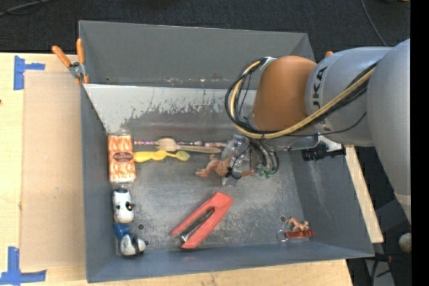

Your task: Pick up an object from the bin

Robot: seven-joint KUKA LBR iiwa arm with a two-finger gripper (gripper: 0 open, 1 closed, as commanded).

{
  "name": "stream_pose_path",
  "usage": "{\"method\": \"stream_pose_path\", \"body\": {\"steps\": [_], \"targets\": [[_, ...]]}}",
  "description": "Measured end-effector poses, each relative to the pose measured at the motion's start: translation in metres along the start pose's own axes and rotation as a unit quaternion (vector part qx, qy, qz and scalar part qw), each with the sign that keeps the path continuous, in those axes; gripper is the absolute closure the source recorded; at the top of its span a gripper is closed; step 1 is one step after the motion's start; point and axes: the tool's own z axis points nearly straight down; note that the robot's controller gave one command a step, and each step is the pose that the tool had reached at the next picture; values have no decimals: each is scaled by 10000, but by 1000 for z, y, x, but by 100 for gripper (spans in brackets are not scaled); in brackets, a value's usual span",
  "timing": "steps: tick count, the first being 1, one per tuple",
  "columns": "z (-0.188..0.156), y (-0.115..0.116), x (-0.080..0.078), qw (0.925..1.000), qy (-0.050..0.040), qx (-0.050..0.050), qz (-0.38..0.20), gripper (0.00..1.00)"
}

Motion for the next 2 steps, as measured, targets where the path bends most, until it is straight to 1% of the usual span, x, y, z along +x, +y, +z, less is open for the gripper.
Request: {"method": "stream_pose_path", "body": {"steps": [1, 2], "targets": [[-25, 0, 0, 10000, 13, 1, -3, 100], [-46, 0, -1, 10000, -2, -5, -6, 100]]}}
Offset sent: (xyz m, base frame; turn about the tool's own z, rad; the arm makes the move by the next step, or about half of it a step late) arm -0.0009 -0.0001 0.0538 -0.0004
